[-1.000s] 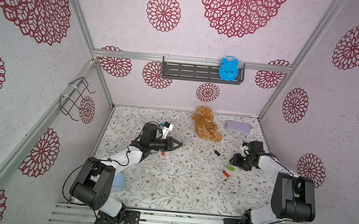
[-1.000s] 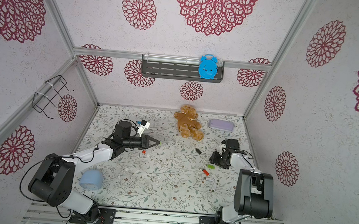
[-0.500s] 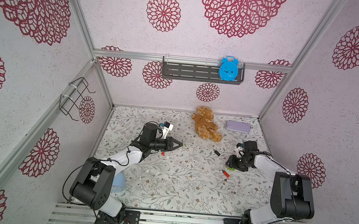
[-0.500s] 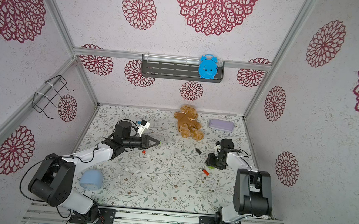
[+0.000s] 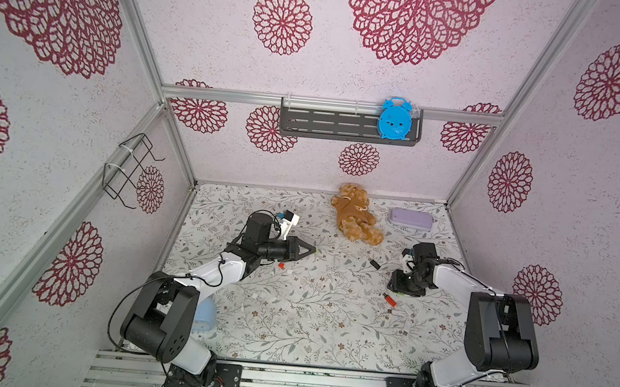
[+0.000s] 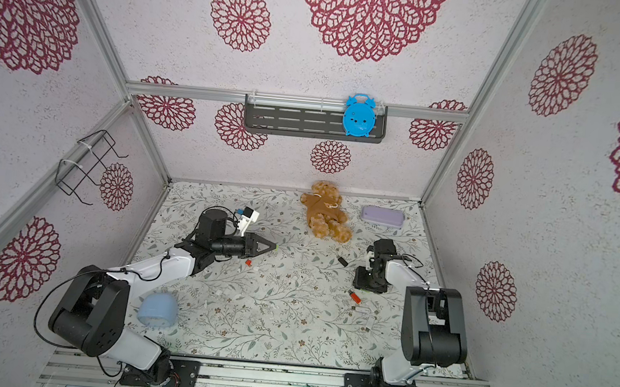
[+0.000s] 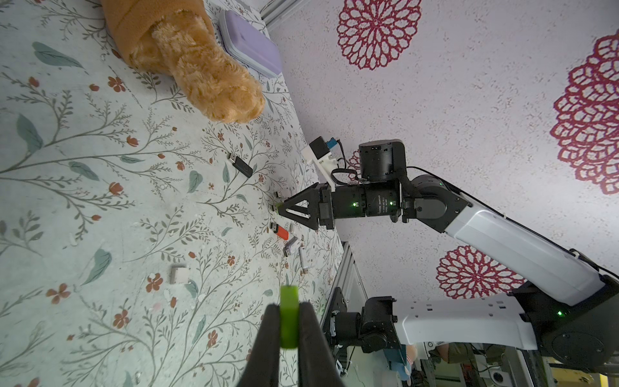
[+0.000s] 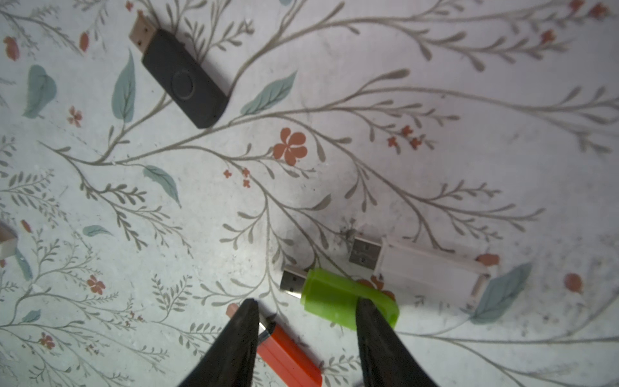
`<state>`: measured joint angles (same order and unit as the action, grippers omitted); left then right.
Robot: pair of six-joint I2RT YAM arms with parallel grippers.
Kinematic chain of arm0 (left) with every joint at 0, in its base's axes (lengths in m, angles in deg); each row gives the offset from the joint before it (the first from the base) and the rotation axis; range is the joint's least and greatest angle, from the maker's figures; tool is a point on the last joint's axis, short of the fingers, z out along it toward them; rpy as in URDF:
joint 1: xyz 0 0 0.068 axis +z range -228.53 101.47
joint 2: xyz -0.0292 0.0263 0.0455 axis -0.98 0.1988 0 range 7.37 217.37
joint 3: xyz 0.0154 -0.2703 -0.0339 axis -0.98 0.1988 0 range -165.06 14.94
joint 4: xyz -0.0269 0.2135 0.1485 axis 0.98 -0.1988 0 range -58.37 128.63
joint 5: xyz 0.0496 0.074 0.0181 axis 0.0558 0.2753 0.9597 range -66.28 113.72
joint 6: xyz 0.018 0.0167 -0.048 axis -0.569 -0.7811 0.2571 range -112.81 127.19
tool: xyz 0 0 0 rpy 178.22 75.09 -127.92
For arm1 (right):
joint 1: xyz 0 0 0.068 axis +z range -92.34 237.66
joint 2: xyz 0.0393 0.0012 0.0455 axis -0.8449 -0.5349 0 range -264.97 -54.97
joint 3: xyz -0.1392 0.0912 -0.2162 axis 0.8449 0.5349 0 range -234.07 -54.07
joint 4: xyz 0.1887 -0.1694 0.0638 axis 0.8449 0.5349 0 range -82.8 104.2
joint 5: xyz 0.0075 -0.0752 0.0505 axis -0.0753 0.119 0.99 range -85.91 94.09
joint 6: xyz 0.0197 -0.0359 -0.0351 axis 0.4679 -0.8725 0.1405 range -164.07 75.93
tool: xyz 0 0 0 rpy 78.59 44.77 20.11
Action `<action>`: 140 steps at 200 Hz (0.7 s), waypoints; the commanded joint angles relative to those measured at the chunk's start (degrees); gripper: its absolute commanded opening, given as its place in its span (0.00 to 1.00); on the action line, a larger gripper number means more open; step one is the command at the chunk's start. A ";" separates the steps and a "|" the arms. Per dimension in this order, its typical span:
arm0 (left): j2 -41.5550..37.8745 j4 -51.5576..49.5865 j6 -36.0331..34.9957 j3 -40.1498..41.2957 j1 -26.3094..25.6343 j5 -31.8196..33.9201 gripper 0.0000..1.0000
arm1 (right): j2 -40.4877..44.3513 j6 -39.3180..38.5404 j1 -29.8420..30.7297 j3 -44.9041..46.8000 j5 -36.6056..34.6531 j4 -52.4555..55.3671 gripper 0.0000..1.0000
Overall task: Close the usb drive cover
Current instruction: Pick up the USB drive from the center of the board.
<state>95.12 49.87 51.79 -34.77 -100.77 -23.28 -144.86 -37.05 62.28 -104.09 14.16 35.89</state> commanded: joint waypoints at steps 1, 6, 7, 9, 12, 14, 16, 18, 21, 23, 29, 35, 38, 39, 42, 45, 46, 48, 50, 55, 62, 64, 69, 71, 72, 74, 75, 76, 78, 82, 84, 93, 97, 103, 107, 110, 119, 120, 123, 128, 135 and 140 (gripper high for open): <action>-1.35 -0.25 -1.01 -0.29 -0.04 -0.03 0.11 | 1.09 -1.95 0.95 -1.61 -3.01 2.88 0.51; -1.19 -0.30 -0.93 -0.38 -0.04 -0.02 0.11 | 1.20 -2.22 0.98 -1.82 -3.11 2.54 0.51; -1.18 -0.28 -0.92 -0.38 -0.02 -0.02 0.11 | 1.20 -2.30 0.99 -1.91 -3.16 2.49 0.51; -1.24 -0.29 -0.92 -0.45 0.00 -0.08 0.11 | 1.20 -2.48 1.00 -2.10 -3.20 2.37 0.51; -1.25 -0.30 -0.96 -0.52 0.00 -0.18 0.11 | 1.14 -2.68 0.97 -2.47 -3.62 2.31 0.51; -1.15 -0.40 -0.93 -0.57 -0.02 -0.23 0.11 | 0.98 -2.82 0.93 -2.70 -3.76 2.38 0.50; -1.17 -0.49 -1.01 -0.63 -0.02 -0.34 0.11 | 0.84 -2.90 0.92 -3.06 -4.20 2.46 0.51; -1.17 -0.58 -1.05 -0.77 -0.03 -0.41 0.11 | 0.80 -2.90 0.94 -3.24 -4.20 2.53 0.51; -1.11 -0.79 -1.09 -0.84 0.00 -0.45 0.11 | 0.48 -3.13 0.94 -3.94 -4.77 2.86 0.51; -1.09 -0.96 -1.22 -0.94 0.00 -0.52 0.11 | 0.37 -3.15 0.94 -4.30 -5.22 2.97 0.51; -1.20 -1.56 -1.56 -1.13 -0.05 -0.55 0.11 | -0.07 -3.35 0.91 -5.16 -6.14 3.29 0.51; -1.34 -1.95 -1.83 -1.17 -0.02 -0.47 0.11 | -0.40 -3.55 0.89 -5.71 -6.74 3.19 0.51; -1.41 -1.95 -1.88 -1.13 -0.07 -0.48 0.11 | -0.52 -3.59 0.91 -5.85 -7.20 3.08 0.51; -1.42 -1.99 -1.88 -1.15 -0.03 -0.51 0.11 | -0.54 -3.60 0.91 -5.91 -7.20 2.94 0.51; -1.43 -2.06 -1.96 -1.17 -0.02 -0.61 0.11 | -0.70 -3.61 0.91 -5.96 -7.60 2.82 0.51; -1.44 -2.16 -2.04 -1.21 0.00 -0.71 0.11 | -0.87 -3.64 0.89 -6.03 -7.87 2.66 0.51; -1.44 -2.27 -2.09 -1.24 0.00 -0.71 0.11 | -0.93 -3.62 0.90 -6.09 -7.96 2.63 0.51; -1.41 -2.43 -2.16 -1.30 0.00 -0.79 0.11 | -1.09 -3.60 0.87 -6.19 -8.13 2.57 0.51; -1.39 -2.58 -2.30 -1.40 0.00 -0.80 0.11 | -1.19 -3.53 0.90 -6.27 -8.29 2.53 0.51; -1.41 -3.24 -2.84 -1.64 -0.01 -0.89 0.10 | -1.46 -3.59 0.89 -6.39 -8.27 2.43 0.51; -1.44 -4.46 -3.50 -2.08 -0.04 -0.90 0.10 | -1.84 -3.58 0.89 -6.62 -7.99 2.17 0.51; -1.33 -4.69 -3.61 -2.13 -0.01 -0.83 0.10 | -1.97 -3.57 0.89 -6.66 -7.94 2.17 0.52; -1.34 -5.02 -3.80 -2.31 0.00 -0.85 0.10 | -2.27 -3.44 0.89 -6.89 -7.69 2.24 0.51; -1.28 -5.01 -3.81 -2.32 0.00 -0.82 0.10 | -2.41 -3.36 0.86 -7.03 -7.63 2.31 0.51; -1.31 -5.01 -3.77 -2.32 0.00 -0.77 0.10 | -2.45 -3.35 0.89 -7.07 -7.57 2.33 0.51; -1.38 -4.96 -3.74 -2.32 0.00 -0.73 0.10 | -2.52 -3.32 0.91 -7.17 -7.46 2.40 0.51; -1.37 -4.90 -3.69 -2.32 0.00 -0.73 0.10 | -2.55 -3.33 0.87 -7.18 -7.36 2.46 0.51; -1.40 -4.86 -3.67 -2.32 0.00 -0.77 0.10 | -2.56 -3.33 0.89 -7.19 -7.31 2.49 0.51; -1.43 -4.77 -3.58 -2.25 0.00 -0.73 0.10 | -2.64 -3.22 0.91 -7.20 -7.09 2.53 0.51; -1.47 -4.62 -3.48 -2.23 -0.04 -0.72 0.10 | -2.66 -3.25 0.91 -7.20 -6.73 2.54 0.51; -1.44 -4.51 -3.40 -2.19 -0.01 -0.72 0.10 | -2.64 -3.25 0.91 -7.20 -6.60 2.52 0.51; -1.53 -4.43 -3.29 -2.14 -0.08 -0.47 0.10 | -2.57 -3.10 0.91 -6.90 -6.32 2.37 0.51; -1.62 -4.43 -3.29 -2.10 -0.10 -0.34 0.10 | -2.53 -3.07 0.90 -6.78 -6.23 2.40 0.51; -1.64 -4.39 -3.29 -2.05 -0.09 -0.29 0.11 | -2.57 -3.09 0.91 -6.67 -6.08 2.56 0.51; -1.65 -4.35 -3.19 -2.05 -0.08 -0.28 0.11 | -2.64 -3.07 0.86 -6.59 -5.82 2.70 0.51; -1.66 -4.24 -3.20 -2.05 -0.14 -0.21 0.11 | -2.59 -3.14 0.90 -6.52 -5.82 2.74 0.51; -1.63 -3.86 -2.96 -2.05 -0.13 -0.11 0.11 | -2.58 -3.06 0.91 -6.24 -5.60 2.70 0.51; -1.57 -3.82 -2.91 -2.05 -0.11 -0.11 0.11 | -2.58 -3.07 0.91 -6.15 -5.55 2.70 0.51; -1.54 -3.69 -2.79 -1.98 -0.10 -0.14 0.11 | -2.57 -3.05 0.91 -6.02 -5.50 2.55 0.51; -1.52 -3.48 -2.61 -1.92 -0.09 -0.15 0.11 | -2.57 -3.07 0.91 -5.70 -5.35 2.23 0.51; -1.52 -3.09 -2.41 -1.73 -0.21 -0.26 0.11 | -2.56 -3.00 0.91 -5.32 -5.61 1.81 0.51; -1.46 -2.87 -2.33 -1.53 -0.24 -0.27 0.11 | -2.74 -3.03 0.91 -5.11 -5.70 1.73 0.51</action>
<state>95.12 46.24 49.84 -35.58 -100.77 -23.46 -147.89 -39.56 62.96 -109.86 8.43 37.48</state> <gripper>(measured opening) 0.110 0.513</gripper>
